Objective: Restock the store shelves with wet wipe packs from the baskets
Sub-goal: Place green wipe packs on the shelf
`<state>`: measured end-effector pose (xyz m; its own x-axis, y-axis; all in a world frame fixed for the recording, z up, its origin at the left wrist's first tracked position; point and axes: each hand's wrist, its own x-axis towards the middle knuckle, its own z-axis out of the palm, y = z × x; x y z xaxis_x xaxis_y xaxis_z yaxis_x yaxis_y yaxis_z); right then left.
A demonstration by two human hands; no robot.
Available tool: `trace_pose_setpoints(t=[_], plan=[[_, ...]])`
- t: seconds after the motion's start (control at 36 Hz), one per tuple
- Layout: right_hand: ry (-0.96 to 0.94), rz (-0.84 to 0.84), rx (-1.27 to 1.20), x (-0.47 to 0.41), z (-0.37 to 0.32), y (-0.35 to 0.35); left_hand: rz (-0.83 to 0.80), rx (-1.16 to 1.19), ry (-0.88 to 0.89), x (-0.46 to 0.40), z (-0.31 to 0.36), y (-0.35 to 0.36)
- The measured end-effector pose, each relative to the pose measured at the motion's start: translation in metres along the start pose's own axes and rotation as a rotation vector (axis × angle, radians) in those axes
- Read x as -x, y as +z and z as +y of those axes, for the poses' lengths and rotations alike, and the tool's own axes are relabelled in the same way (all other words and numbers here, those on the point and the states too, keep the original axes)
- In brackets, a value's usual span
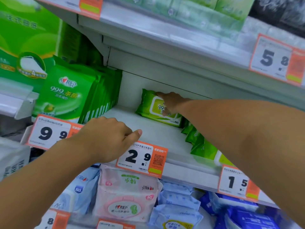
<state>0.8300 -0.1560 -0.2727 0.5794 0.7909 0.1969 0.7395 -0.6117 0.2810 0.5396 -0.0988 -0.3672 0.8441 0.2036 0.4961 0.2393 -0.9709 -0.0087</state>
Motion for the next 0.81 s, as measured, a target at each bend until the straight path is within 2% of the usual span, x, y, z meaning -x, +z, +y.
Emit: trace_pose_setpoints(t=[0.17,0.25,0.31,0.39,0.47,0.5,0.53,0.56,0.58,0.64,0.69,0.75,0.81], plan=[[0.064,-0.062,0.137,0.01,-0.009,-0.013,-0.005,0.029,-0.05,0.002,0.007,-0.004],[0.073,-0.083,0.182,0.026,-0.032,-0.021,0.091,0.048,-0.05,0.002,0.017,-0.01],[0.016,-0.051,0.133,0.052,-0.052,-0.033,0.167,0.022,-0.039,0.005,0.029,-0.012],[-0.056,0.162,-0.11,0.126,-0.074,-0.04,0.33,0.076,0.046,0.021,0.049,-0.01],[-0.15,0.674,-0.485,0.24,-0.091,-0.002,0.547,0.111,0.124,0.057,0.074,0.008],[-0.156,0.821,-0.647,0.283,-0.097,0.019,0.554,0.143,0.134,0.074,0.084,0.017],[-0.116,0.87,-0.794,0.32,-0.101,0.051,0.507,0.181,0.136,0.093,0.094,0.03],[-0.046,0.803,-0.922,0.353,-0.107,0.088,0.396,0.213,0.124,0.116,0.106,0.046],[0.049,0.644,-1.016,0.381,-0.113,0.131,0.211,0.239,0.105,0.141,0.114,0.065],[0.198,0.204,-1.066,0.433,-0.125,0.217,-0.334,0.243,0.031,0.197,0.13,0.104],[0.217,-0.21,-1.027,0.481,-0.135,0.282,-0.794,0.176,-0.086,0.259,0.142,0.136],[0.14,-0.489,-0.955,0.516,-0.143,0.313,-1.001,0.166,-0.315,0.319,0.155,0.157],[0.101,-0.674,-0.877,0.537,-0.149,0.323,-1.066,0.16,-0.462,0.37,0.167,0.173]])
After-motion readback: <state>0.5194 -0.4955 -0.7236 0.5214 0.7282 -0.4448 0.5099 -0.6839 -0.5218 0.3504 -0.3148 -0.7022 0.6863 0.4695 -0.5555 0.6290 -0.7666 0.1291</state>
